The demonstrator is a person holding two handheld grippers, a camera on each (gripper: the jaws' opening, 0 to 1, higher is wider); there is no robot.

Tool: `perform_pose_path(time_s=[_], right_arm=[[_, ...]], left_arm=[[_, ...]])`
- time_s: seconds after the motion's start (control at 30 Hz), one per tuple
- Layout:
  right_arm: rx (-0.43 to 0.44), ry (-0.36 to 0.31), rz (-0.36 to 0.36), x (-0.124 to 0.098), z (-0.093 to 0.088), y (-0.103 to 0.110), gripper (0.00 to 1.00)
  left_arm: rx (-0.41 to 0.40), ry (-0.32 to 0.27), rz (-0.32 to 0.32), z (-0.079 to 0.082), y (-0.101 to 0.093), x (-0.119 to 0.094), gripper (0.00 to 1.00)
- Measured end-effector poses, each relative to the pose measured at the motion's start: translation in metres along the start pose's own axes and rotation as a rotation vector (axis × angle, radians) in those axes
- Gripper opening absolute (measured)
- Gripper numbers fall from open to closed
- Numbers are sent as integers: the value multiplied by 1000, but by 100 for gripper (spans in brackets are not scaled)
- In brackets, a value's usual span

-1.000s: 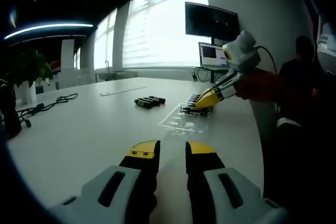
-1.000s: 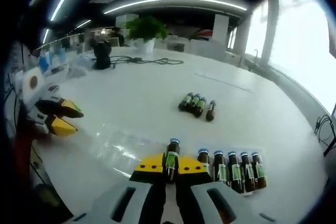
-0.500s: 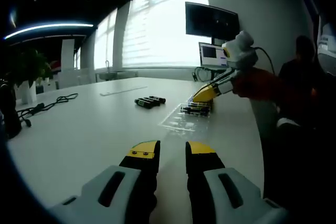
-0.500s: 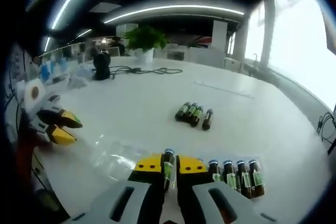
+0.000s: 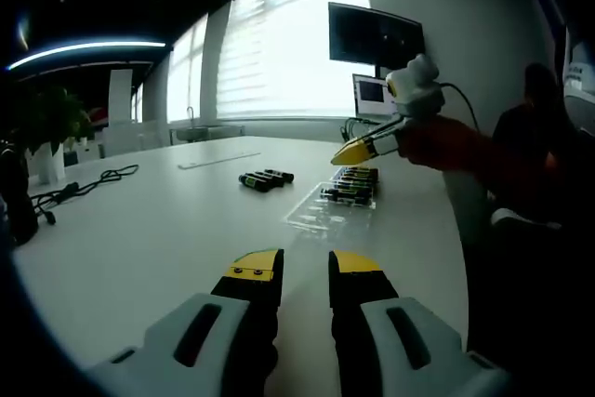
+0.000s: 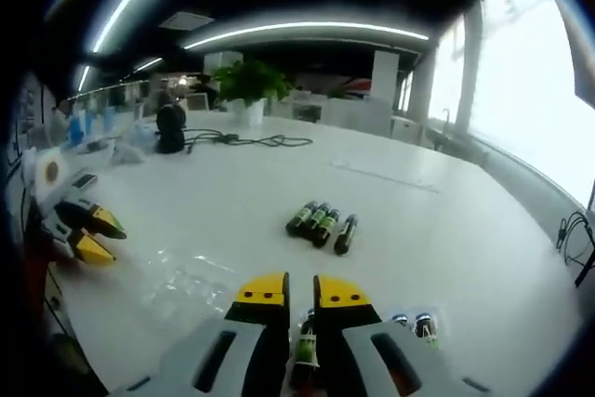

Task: Grip medicine bottles put into box

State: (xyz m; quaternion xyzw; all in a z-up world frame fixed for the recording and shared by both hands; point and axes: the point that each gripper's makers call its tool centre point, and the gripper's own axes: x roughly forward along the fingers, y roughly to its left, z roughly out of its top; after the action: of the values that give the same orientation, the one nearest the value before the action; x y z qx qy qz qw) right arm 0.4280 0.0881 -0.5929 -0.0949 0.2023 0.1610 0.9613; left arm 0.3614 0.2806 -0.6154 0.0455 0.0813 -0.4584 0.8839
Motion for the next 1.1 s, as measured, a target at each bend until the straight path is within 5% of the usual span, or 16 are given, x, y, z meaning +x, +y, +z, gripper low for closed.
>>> perform_pose_path(time_s=[0.3, 1.1], right_arm=[[-49, -8, -25, 18, 11, -15, 9], [-6, 43, 3, 78, 29, -34, 10]], left_arm=[[-3, 0, 0, 0, 0, 0, 13], [-14, -1, -5, 0, 1, 0, 14]])
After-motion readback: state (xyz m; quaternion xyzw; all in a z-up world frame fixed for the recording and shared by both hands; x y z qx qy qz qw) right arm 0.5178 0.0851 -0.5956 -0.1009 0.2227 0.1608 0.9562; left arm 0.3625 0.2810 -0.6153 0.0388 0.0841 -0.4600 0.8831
